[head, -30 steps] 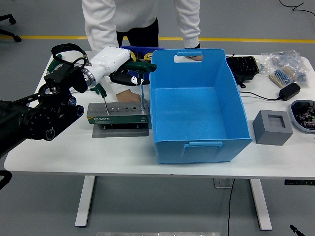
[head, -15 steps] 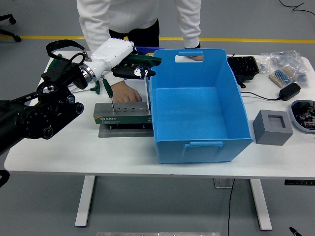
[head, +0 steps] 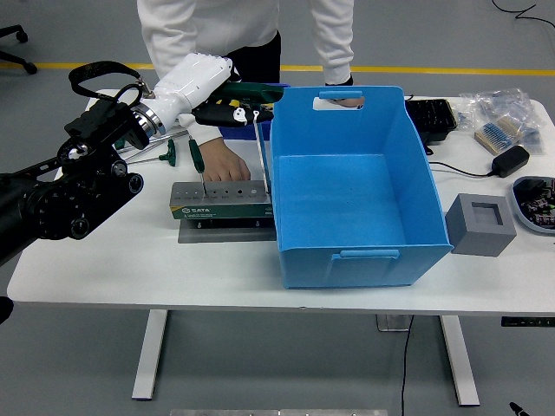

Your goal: Lift tool from toolbox,place it in box,lift tool from toolbox,place it in box

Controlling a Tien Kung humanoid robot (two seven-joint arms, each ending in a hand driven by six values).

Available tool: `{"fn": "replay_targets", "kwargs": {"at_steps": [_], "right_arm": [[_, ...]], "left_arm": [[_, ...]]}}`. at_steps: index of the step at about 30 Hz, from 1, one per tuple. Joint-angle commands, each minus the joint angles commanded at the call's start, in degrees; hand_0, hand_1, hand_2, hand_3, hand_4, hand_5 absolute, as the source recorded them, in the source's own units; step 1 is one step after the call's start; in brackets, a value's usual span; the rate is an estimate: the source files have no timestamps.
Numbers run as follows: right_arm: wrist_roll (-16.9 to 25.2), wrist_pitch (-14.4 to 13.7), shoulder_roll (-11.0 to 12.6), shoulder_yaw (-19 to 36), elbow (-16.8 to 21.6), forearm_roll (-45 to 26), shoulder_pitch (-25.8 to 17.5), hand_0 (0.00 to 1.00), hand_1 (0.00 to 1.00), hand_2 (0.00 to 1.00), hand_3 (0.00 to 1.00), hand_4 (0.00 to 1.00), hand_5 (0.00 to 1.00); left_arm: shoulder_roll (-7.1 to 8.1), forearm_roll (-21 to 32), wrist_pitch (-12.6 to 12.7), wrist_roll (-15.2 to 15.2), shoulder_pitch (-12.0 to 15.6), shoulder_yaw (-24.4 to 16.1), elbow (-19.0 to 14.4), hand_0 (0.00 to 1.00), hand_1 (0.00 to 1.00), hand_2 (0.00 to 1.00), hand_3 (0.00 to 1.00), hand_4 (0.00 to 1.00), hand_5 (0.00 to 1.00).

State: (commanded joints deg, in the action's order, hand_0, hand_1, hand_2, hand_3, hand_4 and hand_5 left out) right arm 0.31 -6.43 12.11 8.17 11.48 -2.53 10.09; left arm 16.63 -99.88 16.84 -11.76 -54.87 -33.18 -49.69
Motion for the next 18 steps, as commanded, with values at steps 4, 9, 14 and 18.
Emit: {"fn": "replay_targets", "kwargs": {"at_steps": [4, 9, 14, 18], "right_arm": [[0.0, -0.01, -0.01, 0.01, -0.02, -0.05, -0.01, 0.717, 0.699, 0.758, 0.678, 0.927, 0.807], [-0.08, -0.01, -0.06, 0.19, -0.05, 0.23, -0.09, 0.716, 0.701, 0.759, 0.677, 0.927, 0.807], [-0.17, 0.01, -0.07, 0.35, -0.08, 0.55, -0.14, 0.717, 0.701, 0.759, 0.678, 0.927, 0.808], [-0.15, 0.02, -0.05, 0.26, -0.09, 0.48, -0.15, 0.717, 0.701, 0.759, 0.678, 0.927, 0.808]], "left_arm": [[0.61, -0.01, -0.27, -0.3, -0.34, -0.59, -0.37, 0.176, 0.047, 0.059, 0.002, 0.903, 0.887], [1.57, 0.23, -0.59, -0.83, -0.83, -1.38, -1.33, 0.177, 0.046, 0.058, 0.002, 0.835, 0.813], [2.3, 0.86, -0.69, -1.32, -1.27, -1.83, -2.15, 0.176, 0.046, 0.057, 0.002, 0.746, 0.697], [2.85, 1.12, -0.99, -1.55, -1.56, -1.98, -2.77, 0.176, 0.046, 0.057, 0.002, 0.746, 0.697]]}}
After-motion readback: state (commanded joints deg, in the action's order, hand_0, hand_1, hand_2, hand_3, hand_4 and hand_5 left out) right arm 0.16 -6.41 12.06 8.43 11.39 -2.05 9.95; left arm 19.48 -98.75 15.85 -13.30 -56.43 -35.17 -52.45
